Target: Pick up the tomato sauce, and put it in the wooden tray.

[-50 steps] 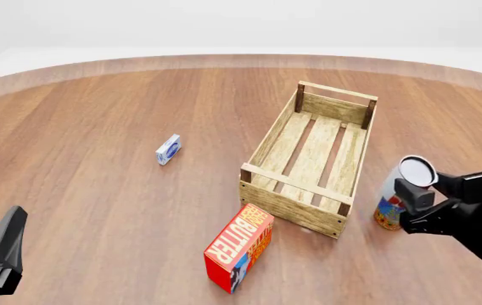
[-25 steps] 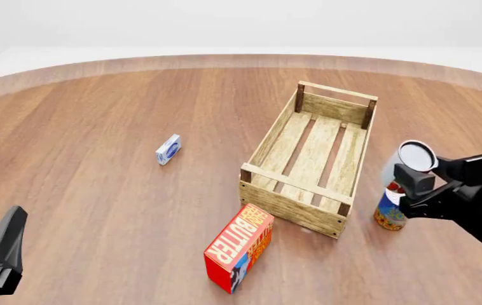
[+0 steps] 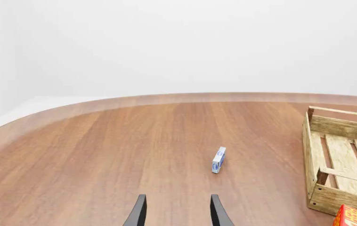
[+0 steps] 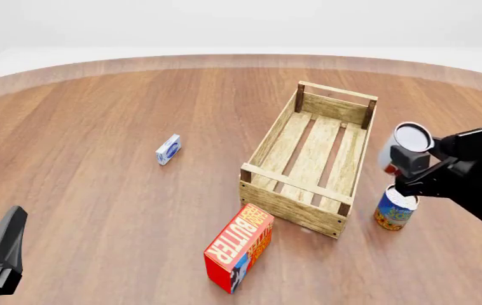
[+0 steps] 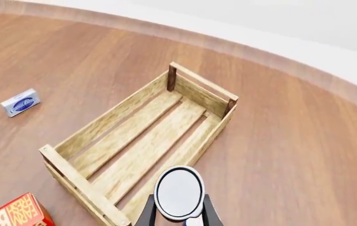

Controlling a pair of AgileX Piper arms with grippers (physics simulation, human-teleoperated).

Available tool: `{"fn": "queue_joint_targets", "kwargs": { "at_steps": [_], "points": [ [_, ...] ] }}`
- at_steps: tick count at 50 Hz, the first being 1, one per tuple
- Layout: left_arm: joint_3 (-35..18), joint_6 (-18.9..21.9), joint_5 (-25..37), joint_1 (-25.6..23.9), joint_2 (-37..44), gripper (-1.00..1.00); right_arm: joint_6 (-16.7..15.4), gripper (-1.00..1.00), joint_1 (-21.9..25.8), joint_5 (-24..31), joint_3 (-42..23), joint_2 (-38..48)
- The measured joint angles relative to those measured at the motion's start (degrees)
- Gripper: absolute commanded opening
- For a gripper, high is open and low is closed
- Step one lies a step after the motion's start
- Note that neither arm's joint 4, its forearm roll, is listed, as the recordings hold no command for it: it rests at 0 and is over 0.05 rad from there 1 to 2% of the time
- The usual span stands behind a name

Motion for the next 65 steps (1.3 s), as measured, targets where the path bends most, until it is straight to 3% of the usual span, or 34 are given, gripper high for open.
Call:
{"fn": "queue_joint_targets", "kwargs": {
  "at_steps": [65],
  "points": [
    [0.0, 0.0, 0.0, 0.0, 0.0, 1.00, -1.7, -1.00, 2.6, -9.5, -7.7, 17.4]
  ]
}}
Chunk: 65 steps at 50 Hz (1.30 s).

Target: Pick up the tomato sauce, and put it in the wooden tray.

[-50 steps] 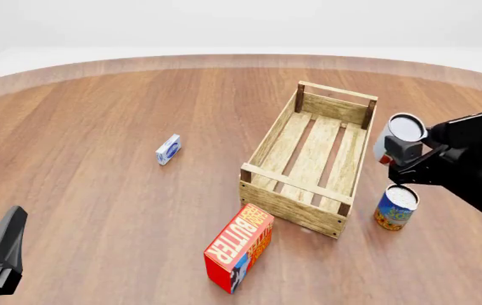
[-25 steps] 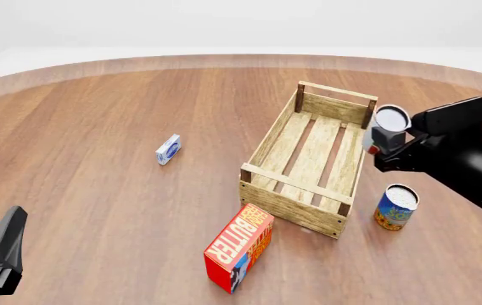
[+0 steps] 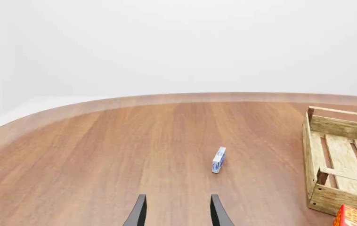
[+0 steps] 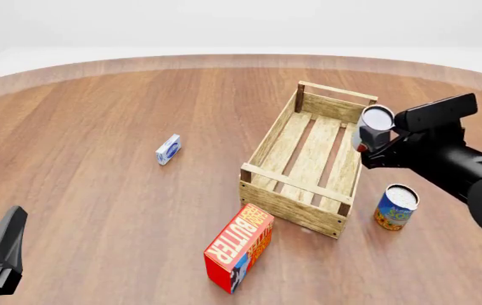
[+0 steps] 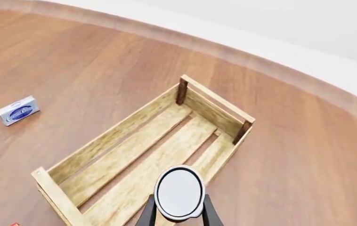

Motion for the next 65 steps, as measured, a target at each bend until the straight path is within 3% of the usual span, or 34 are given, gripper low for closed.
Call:
{"fn": "queue_joint_targets", "kwargs": {
  "at_steps": [65],
  "points": [
    [0.0, 0.0, 0.0, 0.0, 0.0, 1.00, 0.0, -1.00, 1.9, -7.5, -7.0, 17.2]
  ]
}}
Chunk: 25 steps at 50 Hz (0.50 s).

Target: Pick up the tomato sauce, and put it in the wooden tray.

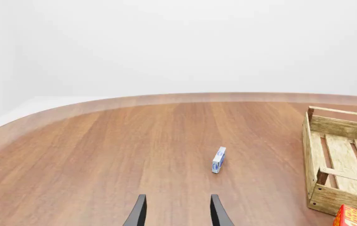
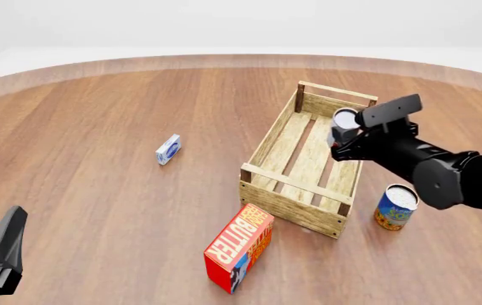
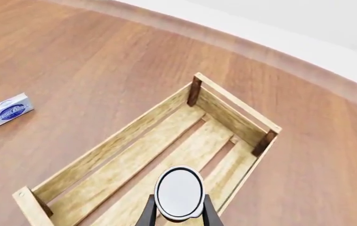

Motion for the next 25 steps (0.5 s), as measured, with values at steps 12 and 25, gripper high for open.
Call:
{"fn": "queue_joint_targets", "kwargs": {
  "at_steps": [12, 25],
  "points": [
    [0.0, 0.0, 0.0, 0.0, 0.0, 1.00, 0.1, -1.00, 0.6, -0.9, -1.2, 2.5],
    [0.0, 0.0, 0.0, 0.0, 0.0, 1.00, 0.1, -1.00, 1.1, -2.1, -2.2, 5.3]
  ]
}}
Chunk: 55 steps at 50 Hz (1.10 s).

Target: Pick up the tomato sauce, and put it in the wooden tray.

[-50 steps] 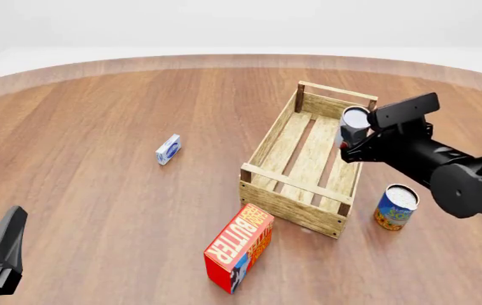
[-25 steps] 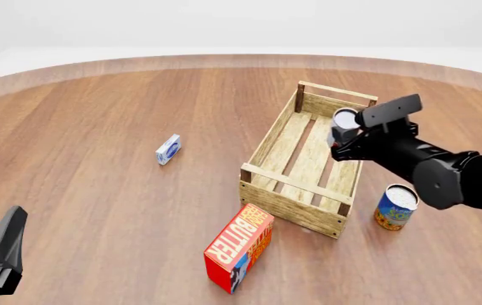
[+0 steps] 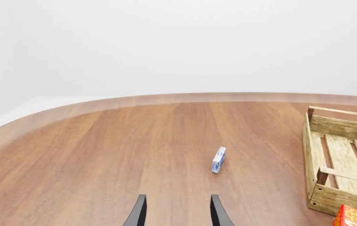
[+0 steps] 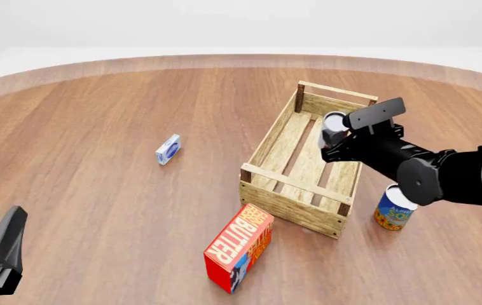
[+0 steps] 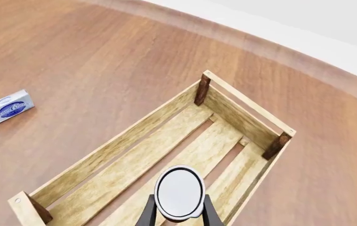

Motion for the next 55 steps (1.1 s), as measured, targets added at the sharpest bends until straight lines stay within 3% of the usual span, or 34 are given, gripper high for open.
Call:
{"fn": "queue_joint_targets", "kwargs": {
  "at_steps": [55],
  "points": [
    [0.0, 0.0, 0.0, 0.0, 0.0, 1.00, 0.3, -1.00, 0.4, -2.3, -5.1, 9.3]
  ]
}}
